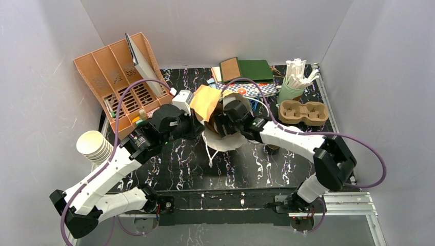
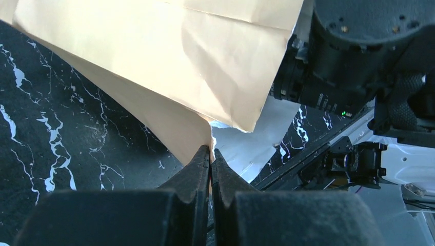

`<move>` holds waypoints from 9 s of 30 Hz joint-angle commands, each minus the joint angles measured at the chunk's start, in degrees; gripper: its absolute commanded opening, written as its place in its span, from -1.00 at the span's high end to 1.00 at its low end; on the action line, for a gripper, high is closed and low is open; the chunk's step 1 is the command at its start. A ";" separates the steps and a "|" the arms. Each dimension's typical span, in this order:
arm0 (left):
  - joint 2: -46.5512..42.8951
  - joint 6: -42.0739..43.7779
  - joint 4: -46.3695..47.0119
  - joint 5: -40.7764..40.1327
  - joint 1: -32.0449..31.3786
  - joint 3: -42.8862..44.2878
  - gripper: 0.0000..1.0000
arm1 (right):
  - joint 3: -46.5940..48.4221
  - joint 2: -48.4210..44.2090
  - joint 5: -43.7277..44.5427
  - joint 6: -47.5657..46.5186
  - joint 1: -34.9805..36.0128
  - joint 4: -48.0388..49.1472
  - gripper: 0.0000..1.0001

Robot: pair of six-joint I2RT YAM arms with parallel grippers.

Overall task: Pack the takeout coffee
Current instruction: Place the coffee cup on the cup tray, then move the takeout bag to the center of the board, then adjust the coffee cup at the center of the board.

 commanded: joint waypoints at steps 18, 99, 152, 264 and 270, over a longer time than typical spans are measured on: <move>-1.00 -3.53 -5.00 4.61 -0.29 -0.33 1.00 | 21.34 13.44 2.46 2.63 -3.67 -18.38 0.27; 21.00 -11.40 -22.31 18.14 15.98 22.97 0.98 | 35.39 7.87 -7.72 11.19 -1.17 -51.94 -0.97; 42.27 -2.18 -39.82 16.21 25.04 51.63 0.99 | 33.19 -2.30 -72.01 50.72 -35.82 9.55 -0.76; 72.13 26.11 -8.81 1.61 -10.78 53.68 -0.96 | -12.99 -26.56 -16.70 23.21 -43.01 -36.60 -0.10; 75.87 25.07 -8.42 0.23 -10.32 56.52 -0.96 | -11.13 -30.19 -16.54 22.31 -43.01 -38.96 -0.33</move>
